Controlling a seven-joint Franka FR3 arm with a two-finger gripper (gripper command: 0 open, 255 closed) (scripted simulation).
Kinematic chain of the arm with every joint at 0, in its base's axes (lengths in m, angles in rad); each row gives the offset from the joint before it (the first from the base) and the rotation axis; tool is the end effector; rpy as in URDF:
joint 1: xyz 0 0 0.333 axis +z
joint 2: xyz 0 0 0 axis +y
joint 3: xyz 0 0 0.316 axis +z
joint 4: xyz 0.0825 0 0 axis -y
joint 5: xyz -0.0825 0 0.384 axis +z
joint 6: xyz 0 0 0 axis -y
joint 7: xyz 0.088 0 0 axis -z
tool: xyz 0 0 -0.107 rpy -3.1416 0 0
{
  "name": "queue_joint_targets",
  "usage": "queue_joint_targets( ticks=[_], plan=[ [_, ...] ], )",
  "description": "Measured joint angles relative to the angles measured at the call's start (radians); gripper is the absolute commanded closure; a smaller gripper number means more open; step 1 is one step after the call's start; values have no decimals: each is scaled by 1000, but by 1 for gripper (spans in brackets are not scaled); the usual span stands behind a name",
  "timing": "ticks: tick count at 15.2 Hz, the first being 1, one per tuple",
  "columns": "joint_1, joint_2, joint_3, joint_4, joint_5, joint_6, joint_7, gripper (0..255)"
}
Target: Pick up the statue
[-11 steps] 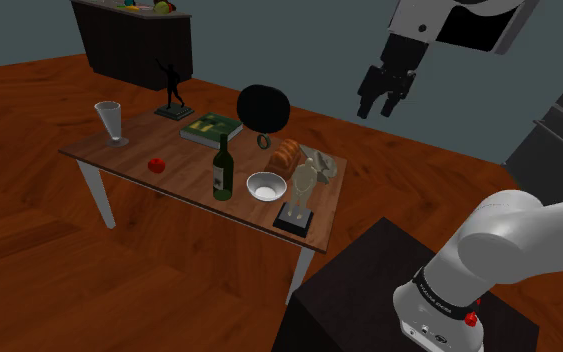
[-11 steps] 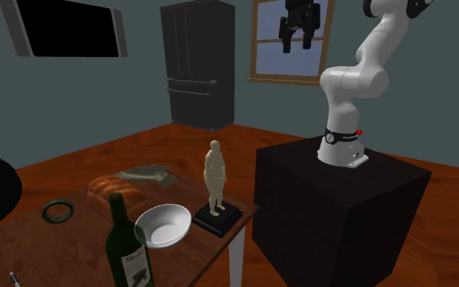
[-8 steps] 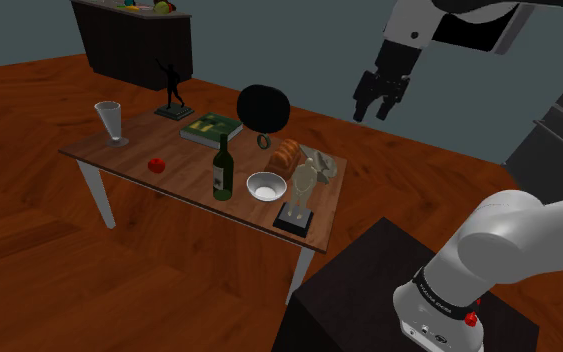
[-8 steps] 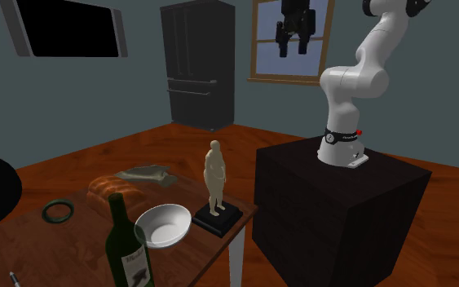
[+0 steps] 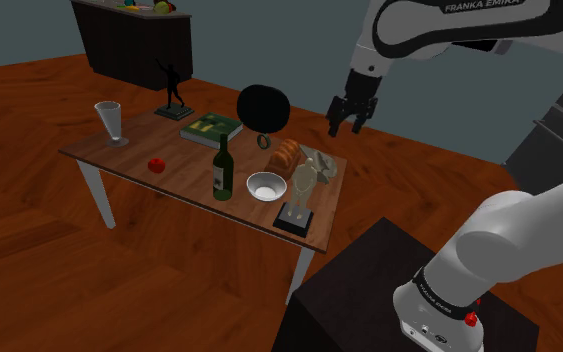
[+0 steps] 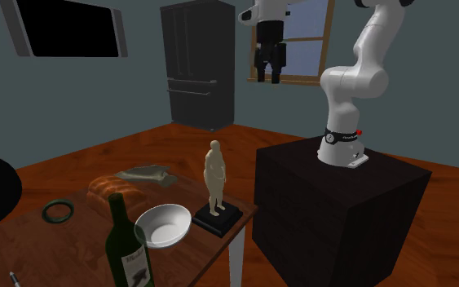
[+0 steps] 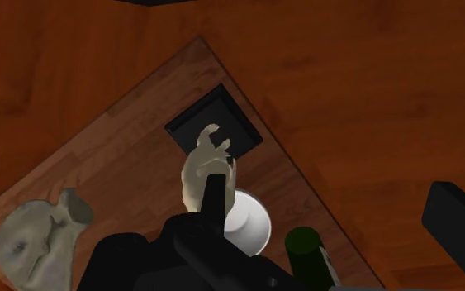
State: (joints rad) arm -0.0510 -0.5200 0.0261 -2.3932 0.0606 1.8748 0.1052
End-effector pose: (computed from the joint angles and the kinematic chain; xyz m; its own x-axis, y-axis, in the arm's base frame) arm 0.3940 -0.0043 0.5058 0.9885 -0.1510 -0.0036 -0.1510 -0.9875 -0.0447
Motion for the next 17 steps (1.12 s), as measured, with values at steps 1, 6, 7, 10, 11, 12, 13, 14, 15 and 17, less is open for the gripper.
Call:
queue_joint_targets(
  ticks=[1,6,7,10,11,12,13,14,15,17],
  plan=[
    [-4,36,0,10,-5,26,1,0],
    [-28,195,-13,28,-36,159,-7,0],
    [-33,222,-16,31,-41,182,-8,0],
    [-42,327,-19,57,-58,257,1,0],
    [-46,361,-22,73,-64,274,1,0],
    [-50,406,-24,90,-70,301,2,0],
    [-55,434,-28,94,-77,323,2,0],
    [-58,478,-30,114,-83,348,6,0],
    [-61,522,-33,140,-88,363,8,0],
    [-65,594,-38,174,-100,399,15,0]
  ],
)
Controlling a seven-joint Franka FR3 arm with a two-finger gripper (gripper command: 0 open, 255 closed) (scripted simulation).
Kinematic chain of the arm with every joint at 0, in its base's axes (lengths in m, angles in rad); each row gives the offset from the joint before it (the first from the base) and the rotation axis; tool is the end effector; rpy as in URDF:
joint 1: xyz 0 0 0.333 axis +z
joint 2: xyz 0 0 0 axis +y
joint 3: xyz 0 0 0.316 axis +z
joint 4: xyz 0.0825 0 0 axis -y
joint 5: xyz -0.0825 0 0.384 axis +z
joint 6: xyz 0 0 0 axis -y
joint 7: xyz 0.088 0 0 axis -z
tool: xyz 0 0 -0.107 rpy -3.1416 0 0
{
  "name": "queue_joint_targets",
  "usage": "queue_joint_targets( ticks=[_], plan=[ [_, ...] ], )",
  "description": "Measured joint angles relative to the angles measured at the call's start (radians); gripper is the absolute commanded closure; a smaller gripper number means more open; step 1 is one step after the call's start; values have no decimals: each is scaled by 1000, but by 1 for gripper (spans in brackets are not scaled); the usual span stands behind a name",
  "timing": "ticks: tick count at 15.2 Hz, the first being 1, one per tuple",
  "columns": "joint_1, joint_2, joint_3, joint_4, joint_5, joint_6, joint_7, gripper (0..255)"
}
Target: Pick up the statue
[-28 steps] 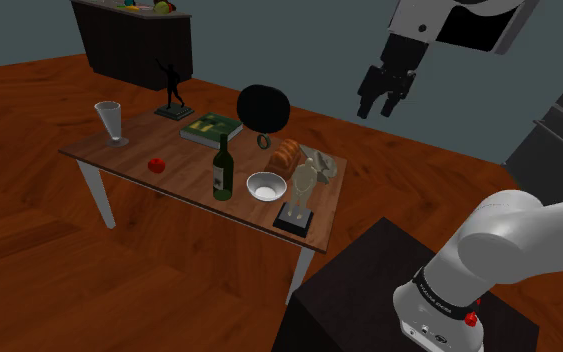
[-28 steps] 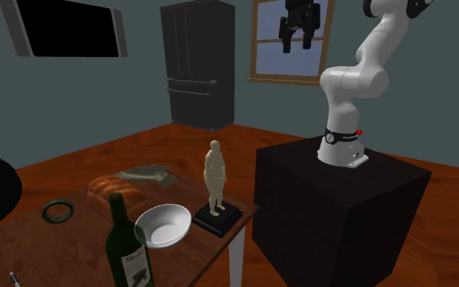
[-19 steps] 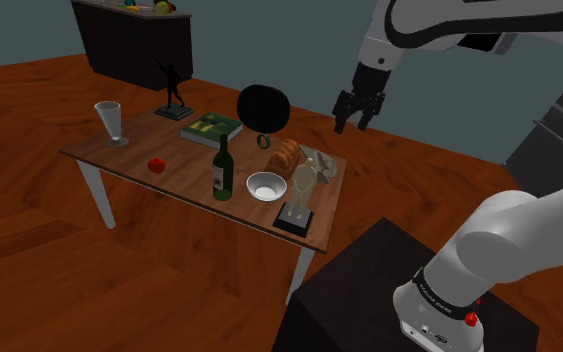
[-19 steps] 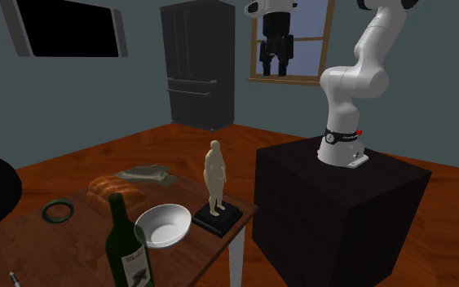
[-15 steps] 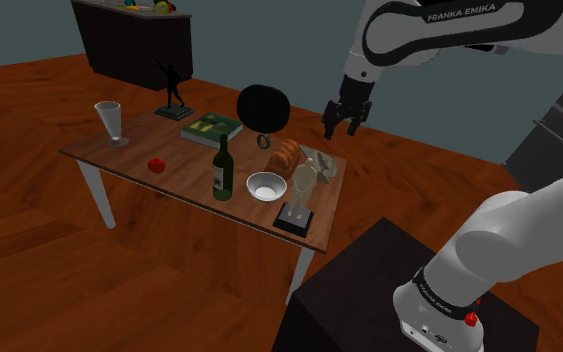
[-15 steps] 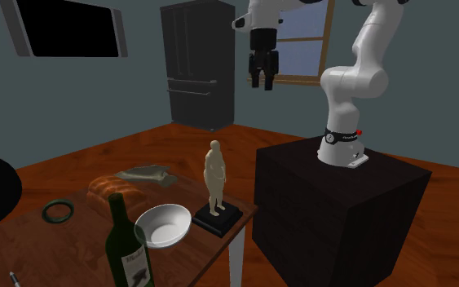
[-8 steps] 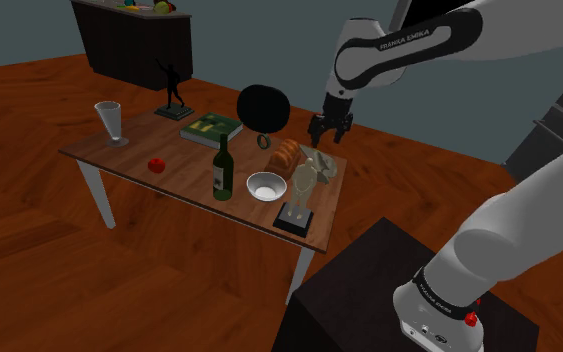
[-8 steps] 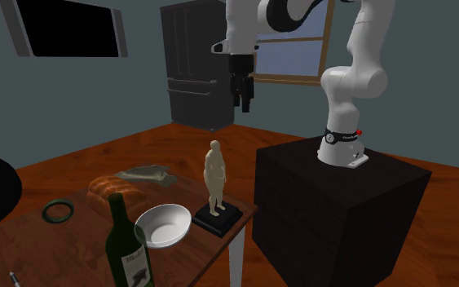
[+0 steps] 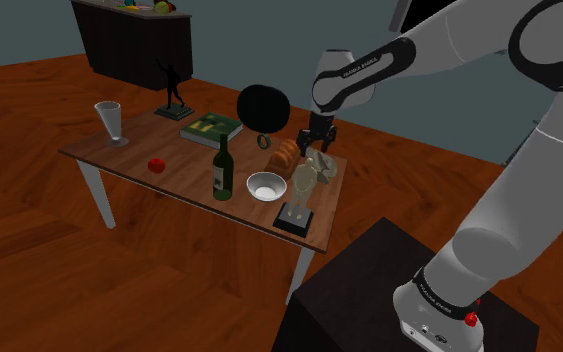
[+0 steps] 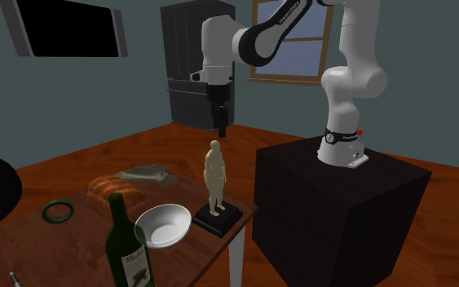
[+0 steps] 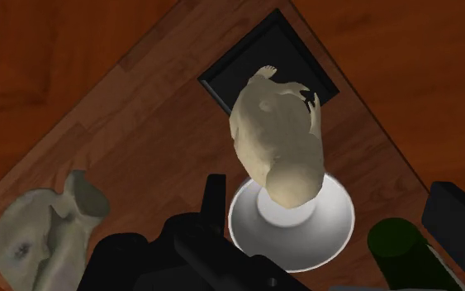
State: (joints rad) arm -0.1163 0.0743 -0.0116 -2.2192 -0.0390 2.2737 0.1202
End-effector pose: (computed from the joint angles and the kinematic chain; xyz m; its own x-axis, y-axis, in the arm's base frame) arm 0.5297 -0.0691 0.3412 0.9751 -0.2210 -0.0164 -0.2204 -0.9749 0.0323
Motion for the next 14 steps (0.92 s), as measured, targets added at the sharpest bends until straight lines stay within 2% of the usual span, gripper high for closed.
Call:
queue_joint_targets(
  ticks=[2,9,10,14],
  plan=[
    [-2,47,-3,27,-6,19,4,0],
    [-6,122,-7,20,-11,101,5,0],
    [-6,124,-7,18,-11,105,5,255],
    [-6,127,-8,17,-11,109,5,255]
  ],
)
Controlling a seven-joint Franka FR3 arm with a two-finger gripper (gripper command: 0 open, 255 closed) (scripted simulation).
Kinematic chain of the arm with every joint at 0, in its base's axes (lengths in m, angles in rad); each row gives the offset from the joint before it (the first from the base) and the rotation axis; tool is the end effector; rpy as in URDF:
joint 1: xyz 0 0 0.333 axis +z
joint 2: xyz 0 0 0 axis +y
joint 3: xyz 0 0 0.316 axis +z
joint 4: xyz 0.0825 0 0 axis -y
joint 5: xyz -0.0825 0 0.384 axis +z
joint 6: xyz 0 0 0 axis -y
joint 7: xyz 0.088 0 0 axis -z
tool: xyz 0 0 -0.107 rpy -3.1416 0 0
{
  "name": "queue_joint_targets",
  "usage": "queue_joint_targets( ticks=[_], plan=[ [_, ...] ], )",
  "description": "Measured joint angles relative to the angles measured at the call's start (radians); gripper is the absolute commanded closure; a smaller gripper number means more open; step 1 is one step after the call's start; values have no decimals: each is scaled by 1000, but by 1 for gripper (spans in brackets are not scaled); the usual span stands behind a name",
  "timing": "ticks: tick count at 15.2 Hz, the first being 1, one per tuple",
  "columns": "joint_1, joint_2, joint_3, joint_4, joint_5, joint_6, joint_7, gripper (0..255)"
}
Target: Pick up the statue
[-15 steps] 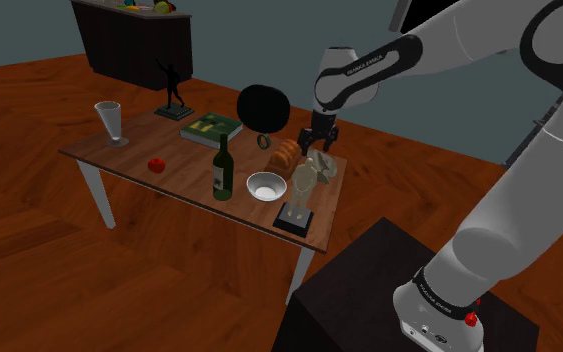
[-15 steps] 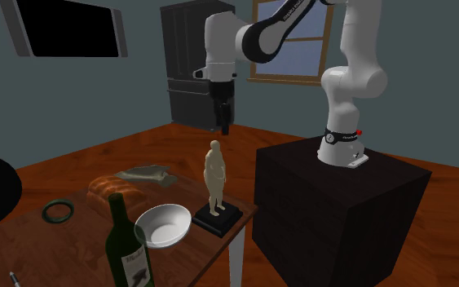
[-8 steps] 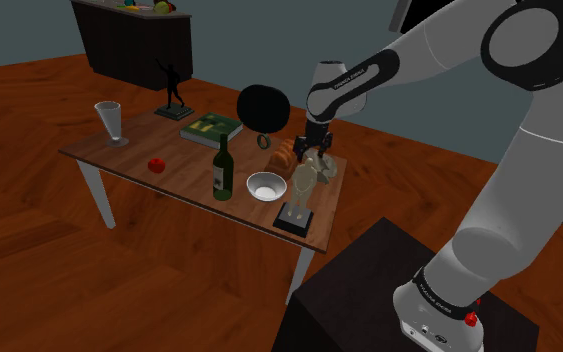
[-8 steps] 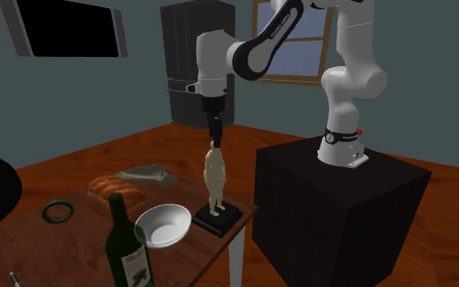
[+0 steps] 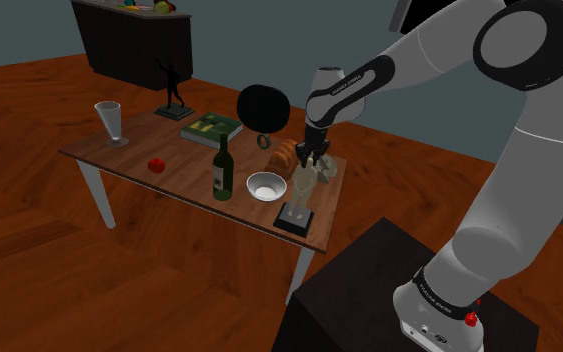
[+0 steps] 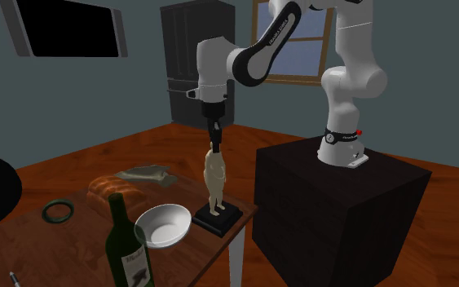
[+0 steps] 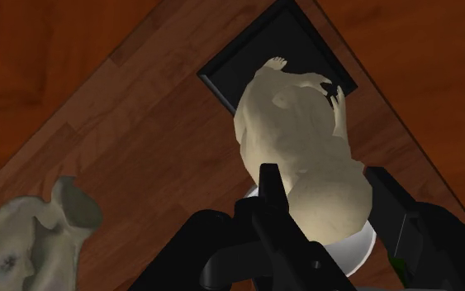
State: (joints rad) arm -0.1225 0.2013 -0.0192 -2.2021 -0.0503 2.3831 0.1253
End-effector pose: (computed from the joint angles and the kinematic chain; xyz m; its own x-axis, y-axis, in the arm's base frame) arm 0.5437 -0.0780 0.2889 0.9735 -0.2281 -0.0161 -0.2273 -0.9730 0.0400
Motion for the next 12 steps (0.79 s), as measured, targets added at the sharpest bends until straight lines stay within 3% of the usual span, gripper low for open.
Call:
queue_joint_targets(
  ticks=[6,12],
  plan=[
    [0,0,0,0,0,1,0,255],
    [1,-40,1,15,2,-57,-3,255]
  ],
)
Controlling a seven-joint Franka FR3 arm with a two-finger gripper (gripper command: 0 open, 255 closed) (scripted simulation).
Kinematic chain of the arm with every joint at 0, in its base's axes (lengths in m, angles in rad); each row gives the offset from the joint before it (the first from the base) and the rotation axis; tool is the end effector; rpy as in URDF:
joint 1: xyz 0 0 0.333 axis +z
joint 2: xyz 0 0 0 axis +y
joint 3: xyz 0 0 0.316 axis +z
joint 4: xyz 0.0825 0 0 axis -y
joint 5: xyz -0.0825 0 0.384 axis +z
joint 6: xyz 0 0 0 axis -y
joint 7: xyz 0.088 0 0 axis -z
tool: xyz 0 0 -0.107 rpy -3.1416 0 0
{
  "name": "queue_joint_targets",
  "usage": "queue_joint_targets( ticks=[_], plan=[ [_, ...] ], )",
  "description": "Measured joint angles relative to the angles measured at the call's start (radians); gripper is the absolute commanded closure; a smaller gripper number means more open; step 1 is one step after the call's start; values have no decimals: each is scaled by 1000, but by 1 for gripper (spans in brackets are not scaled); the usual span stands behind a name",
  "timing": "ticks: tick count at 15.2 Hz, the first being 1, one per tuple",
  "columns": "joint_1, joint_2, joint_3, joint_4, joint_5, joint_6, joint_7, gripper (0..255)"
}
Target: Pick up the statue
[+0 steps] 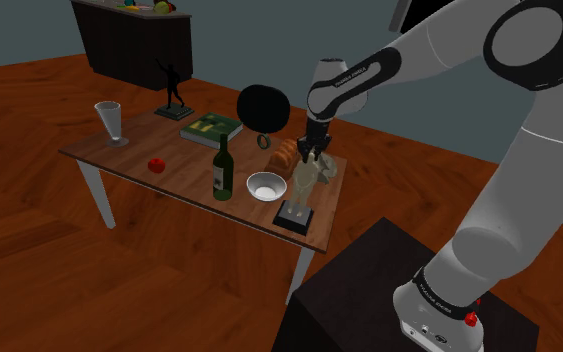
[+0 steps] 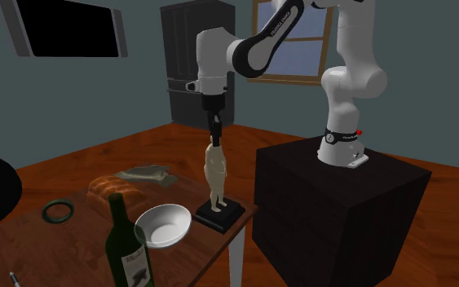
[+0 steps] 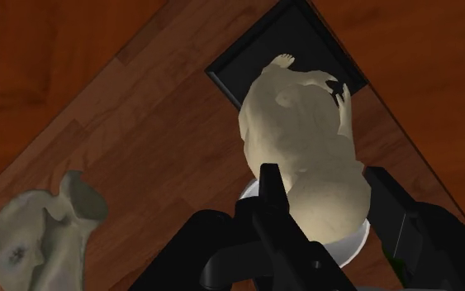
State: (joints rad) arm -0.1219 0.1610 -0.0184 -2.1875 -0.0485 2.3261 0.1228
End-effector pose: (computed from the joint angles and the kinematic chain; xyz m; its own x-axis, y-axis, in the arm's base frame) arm 0.5437 -0.0776 0.3121 0.9736 -0.2276 -0.0183 -0.2267 -0.9731 0.0400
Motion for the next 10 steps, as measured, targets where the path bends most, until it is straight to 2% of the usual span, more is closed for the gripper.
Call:
queue_joint_targets(
  ticks=[10],
  plan=[
    [1,-78,1,44,3,-122,-4,255]
  ],
)
